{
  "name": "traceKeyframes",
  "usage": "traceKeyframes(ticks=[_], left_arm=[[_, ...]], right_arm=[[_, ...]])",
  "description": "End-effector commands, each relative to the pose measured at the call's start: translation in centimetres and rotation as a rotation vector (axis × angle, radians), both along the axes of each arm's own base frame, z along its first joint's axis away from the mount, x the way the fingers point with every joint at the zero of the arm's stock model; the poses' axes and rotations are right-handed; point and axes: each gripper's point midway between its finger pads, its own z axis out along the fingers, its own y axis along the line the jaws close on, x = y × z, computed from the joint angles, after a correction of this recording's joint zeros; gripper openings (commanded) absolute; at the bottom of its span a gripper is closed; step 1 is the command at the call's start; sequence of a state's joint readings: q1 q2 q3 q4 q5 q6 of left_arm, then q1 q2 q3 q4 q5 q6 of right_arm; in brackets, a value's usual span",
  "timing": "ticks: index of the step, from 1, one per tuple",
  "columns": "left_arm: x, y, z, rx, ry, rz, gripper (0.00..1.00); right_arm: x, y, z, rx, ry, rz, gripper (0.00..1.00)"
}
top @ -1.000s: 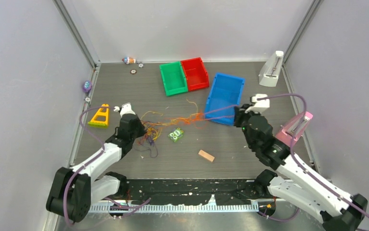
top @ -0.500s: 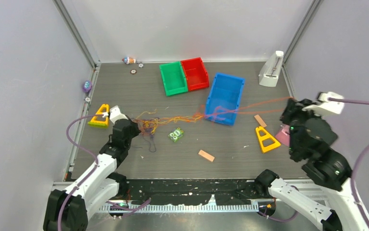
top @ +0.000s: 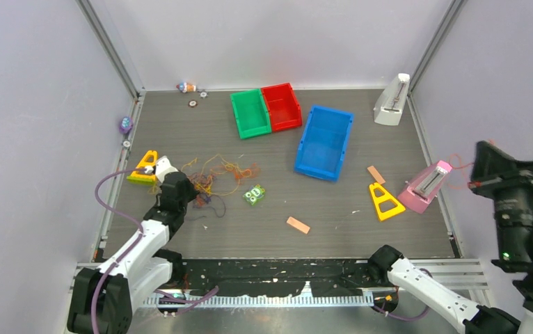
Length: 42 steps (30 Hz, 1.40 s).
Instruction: Untangle the cables
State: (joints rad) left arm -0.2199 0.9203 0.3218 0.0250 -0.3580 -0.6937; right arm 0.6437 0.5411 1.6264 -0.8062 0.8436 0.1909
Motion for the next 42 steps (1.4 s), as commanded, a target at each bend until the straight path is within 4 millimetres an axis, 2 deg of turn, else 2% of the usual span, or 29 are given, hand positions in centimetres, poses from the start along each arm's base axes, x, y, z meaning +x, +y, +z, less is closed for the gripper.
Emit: traceKeyframes(ticks=[1,3,6,14,17,22,28,38,42], left_arm=[[1.1,-1.4,2.3,-0.013,-0.087,-0.098,0.0],[1.3,-2.7,3.1,-0.026,-0.121,-0.175,0.0],[1.4,-4.0,3.8,-0.039,-0.157,-0.26,0.0],[1.5,-5.7,4.3,-0.058,-0.172,-0.36,0.0],[1.7,-6.1,4.2,-0.065,-0.166,-0.377,0.0],[1.7,-6.9,4.1,-0.081,-0.154,-0.421,0.0],[1.7,-7.0,4.0,-0.08,-0.153,-0.428,0.0],[1.8,-7.2,3.8,-0.087,-0.145,-0.436,0.0],[1.9,-7.3,3.8,-0.089,-0.142,-0.438,0.0]], right_arm=[[4.5,6.7,-3.0,-0.17,0.17,0.196,0.05],[5.2,8.6,-3.1,-0.177,0.163,0.269,0.05],[5.8,9.8,-2.3,-0.165,0.136,0.308,0.06],[8.1,14.1,0.3,-0.176,0.088,0.428,0.05],[10.0,16.4,0.1,-0.195,0.103,0.474,0.05],[13.4,18.8,-1.5,-0.225,0.159,0.471,0.06],[16.4,19.7,-2.4,-0.248,0.189,0.409,0.05],[20.5,19.8,-3.2,-0.297,0.232,0.301,0.05],[22.5,19.9,-4.4,-0.309,0.269,0.289,0.05]])
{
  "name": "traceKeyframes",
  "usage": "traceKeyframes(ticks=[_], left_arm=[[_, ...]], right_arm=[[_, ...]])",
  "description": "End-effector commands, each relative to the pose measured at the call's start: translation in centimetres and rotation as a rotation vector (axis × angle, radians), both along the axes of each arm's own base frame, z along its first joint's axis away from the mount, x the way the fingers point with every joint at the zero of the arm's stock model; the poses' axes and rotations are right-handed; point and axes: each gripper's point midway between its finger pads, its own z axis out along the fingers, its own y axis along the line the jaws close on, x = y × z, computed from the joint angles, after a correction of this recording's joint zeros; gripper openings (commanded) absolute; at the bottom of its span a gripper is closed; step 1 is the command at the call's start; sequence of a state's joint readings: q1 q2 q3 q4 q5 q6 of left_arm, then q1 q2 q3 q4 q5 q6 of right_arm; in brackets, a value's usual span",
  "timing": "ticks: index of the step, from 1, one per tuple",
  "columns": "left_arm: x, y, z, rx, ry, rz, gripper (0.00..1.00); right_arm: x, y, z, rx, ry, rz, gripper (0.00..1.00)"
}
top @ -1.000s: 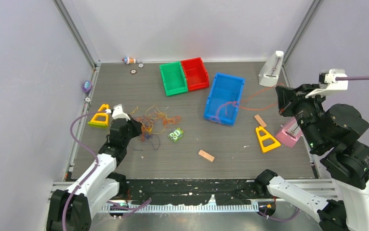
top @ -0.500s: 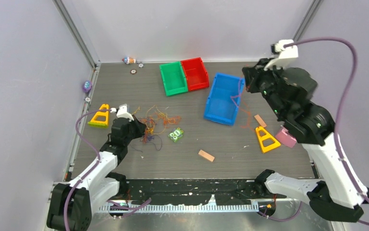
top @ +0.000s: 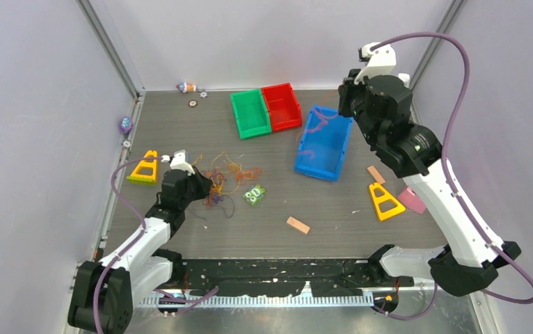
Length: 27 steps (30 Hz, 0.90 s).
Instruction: Untangle the cables
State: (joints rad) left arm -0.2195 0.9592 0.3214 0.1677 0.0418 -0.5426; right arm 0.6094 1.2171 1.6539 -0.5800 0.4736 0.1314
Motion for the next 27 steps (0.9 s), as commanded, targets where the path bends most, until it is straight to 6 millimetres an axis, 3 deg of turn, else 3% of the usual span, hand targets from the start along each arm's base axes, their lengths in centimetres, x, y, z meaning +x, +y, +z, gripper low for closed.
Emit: traceKeyframes(ticks=[1,10,15,20,27], left_arm=[[1.4,-0.5,2.4,-0.021,-0.078,-0.014,0.0],[1.4,-0.3,2.3,-0.021,-0.073,-0.005,0.0],[1.4,-0.4,2.3,-0.022,-0.073,-0.006,0.0],[1.4,-0.4,2.2,-0.022,-0.072,-0.006,0.0],[1.4,-0.4,2.3,-0.022,-0.072,-0.005,0.0]], right_arm=[[2.0,-0.5,1.5,0.017,-0.046,-0.037,0.05],[5.4,-1.4,-5.0,0.016,0.092,-0.06,0.05],[6.9,-2.3,-6.9,0.036,0.136,-0.08,0.05],[7.8,-2.4,-5.4,0.061,0.111,-0.084,0.05],[7.9,-2.7,-0.2,0.081,0.02,-0.086,0.05]])
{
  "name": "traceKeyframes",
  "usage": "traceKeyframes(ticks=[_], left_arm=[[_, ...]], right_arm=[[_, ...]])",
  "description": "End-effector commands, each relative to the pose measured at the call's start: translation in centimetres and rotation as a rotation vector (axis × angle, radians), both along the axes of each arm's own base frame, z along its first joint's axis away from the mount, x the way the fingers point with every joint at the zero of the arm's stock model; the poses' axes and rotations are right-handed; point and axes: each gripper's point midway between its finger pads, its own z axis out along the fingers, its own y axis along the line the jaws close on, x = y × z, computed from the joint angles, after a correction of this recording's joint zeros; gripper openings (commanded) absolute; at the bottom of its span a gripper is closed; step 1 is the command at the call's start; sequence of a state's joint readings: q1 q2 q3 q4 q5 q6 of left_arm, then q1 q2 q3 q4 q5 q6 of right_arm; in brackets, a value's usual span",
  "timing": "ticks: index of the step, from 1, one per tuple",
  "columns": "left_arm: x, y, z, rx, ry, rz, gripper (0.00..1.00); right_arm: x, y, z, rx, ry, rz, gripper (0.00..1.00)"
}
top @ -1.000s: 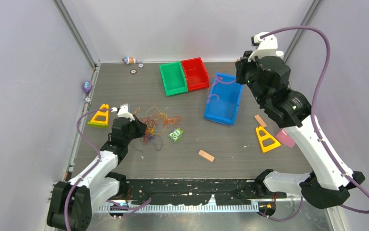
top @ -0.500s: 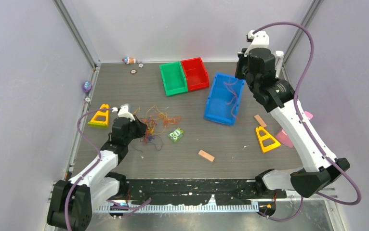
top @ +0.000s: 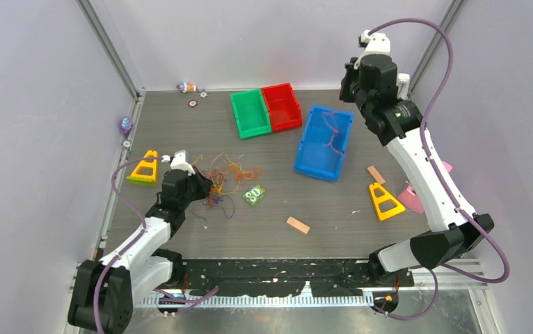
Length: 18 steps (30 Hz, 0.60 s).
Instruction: Untangle the cables
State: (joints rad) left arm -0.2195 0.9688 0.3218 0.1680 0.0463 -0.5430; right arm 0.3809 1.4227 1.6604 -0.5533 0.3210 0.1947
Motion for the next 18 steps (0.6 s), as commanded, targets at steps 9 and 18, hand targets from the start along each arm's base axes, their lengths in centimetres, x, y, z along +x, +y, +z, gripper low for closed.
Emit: traceKeyframes(ticks=[9,18], left_arm=[[1.5,-0.4,2.4,-0.023,-0.076,-0.004,0.0],[1.5,-0.3,2.5,-0.018,-0.081,-0.002,0.0]], right_arm=[[-0.8,-0.5,11.5,0.086,-0.237,0.005,0.05],[0.2,0.3,11.0,0.081,-0.202,0.025,0.06]])
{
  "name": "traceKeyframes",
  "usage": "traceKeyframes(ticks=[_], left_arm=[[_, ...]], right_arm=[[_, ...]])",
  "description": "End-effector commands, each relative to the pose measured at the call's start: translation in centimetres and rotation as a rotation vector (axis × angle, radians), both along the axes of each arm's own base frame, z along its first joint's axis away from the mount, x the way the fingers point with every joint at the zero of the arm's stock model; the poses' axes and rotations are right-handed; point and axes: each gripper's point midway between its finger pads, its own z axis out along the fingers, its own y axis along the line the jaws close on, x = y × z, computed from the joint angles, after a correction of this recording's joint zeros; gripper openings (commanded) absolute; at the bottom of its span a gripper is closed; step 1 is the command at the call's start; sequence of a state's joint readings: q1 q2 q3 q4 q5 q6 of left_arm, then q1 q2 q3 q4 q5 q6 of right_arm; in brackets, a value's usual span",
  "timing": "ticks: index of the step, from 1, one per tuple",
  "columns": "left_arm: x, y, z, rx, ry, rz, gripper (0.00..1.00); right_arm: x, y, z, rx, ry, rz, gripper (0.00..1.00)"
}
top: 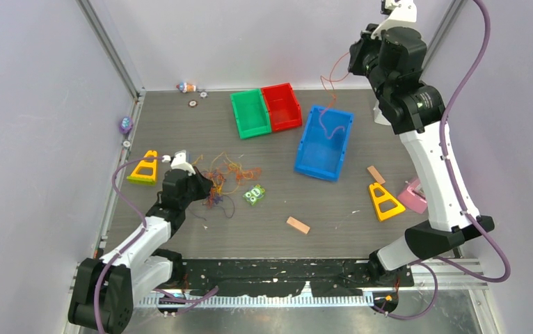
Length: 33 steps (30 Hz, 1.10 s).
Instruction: Untangle the cables
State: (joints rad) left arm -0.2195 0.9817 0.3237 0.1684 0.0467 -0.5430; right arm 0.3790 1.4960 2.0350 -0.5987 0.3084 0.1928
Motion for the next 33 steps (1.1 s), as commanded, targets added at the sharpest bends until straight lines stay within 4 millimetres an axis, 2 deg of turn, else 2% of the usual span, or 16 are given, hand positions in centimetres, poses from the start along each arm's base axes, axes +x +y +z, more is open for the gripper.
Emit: traceKeyframes(ticks=[1,6,8,14,15,16,17,19,21,23,26,28,29,30,31,33], left_arm=[[1.5,-0.3,2.8,-0.02,-0.091,-0.002,0.0],[1.5,-0.4,2.8,-0.021,-0.088,-0.006,0.0],[1.5,-0.4,2.6,-0.02,-0.085,-0.007,0.0],[1.4,-0.4,2.7,-0.019,-0.087,-0.014,0.0],[1.4,-0.4,2.7,-0.018,-0.086,-0.015,0.0],[1.4,-0.5,2.8,-0.018,-0.088,-0.018,0.0],[1.4,-0.5,2.9,-0.017,-0.091,-0.021,0.0],[1.3,-0.5,3.0,-0.019,-0.097,-0.025,0.0],[1.2,-0.7,3.1,-0.022,-0.103,-0.035,0.0],[0.9,-1.0,3.3,-0.025,-0.103,-0.049,0.0],[0.3,-1.8,3.6,-0.042,-0.1,-0.091,0.0],[-0.3,-2.2,3.7,-0.048,-0.092,-0.11,0.0],[-0.5,-2.3,3.8,-0.047,-0.089,-0.118,0.0],[-0.8,-2.3,3.9,-0.044,-0.085,-0.122,0.0],[-1.0,-2.4,3.9,-0.04,-0.082,-0.128,0.0],[-1.4,-2.4,3.9,-0.028,-0.083,-0.138,0.0]], right_arm=[[0.7,0.5,-2.4,-0.022,0.056,0.017,0.06],[1.8,0.7,-6.9,-0.026,0.121,0.005,0.05],[2.3,0.5,-10.7,-0.044,0.19,-0.011,0.05],[3.6,-0.5,-18.6,-0.068,0.33,-0.055,0.05],[3.7,-0.7,-19.5,-0.078,0.351,-0.058,0.08],[3.9,-0.5,-21.0,-0.093,0.386,-0.051,0.16],[3.9,-0.7,-21.9,-0.111,0.416,-0.048,0.56],[3.8,-0.4,-23.6,-0.137,0.48,-0.027,0.92],[3.6,0.1,-24.5,-0.14,0.509,0.005,0.98],[3.0,0.7,-24.7,-0.129,0.506,0.051,0.99],[0.9,3.2,-24.9,-0.088,0.483,0.224,0.96],[-1.0,6.0,-25.2,-0.066,0.455,0.385,0.96],[-1.6,7.9,-24.6,-0.047,0.408,0.482,0.96],[-3.1,9.2,-25.8,-0.053,0.416,0.541,0.96],[-3.5,10.7,-25.5,-0.044,0.371,0.598,0.96],[-5.2,13.6,-27.9,-0.055,0.372,0.683,0.96]])
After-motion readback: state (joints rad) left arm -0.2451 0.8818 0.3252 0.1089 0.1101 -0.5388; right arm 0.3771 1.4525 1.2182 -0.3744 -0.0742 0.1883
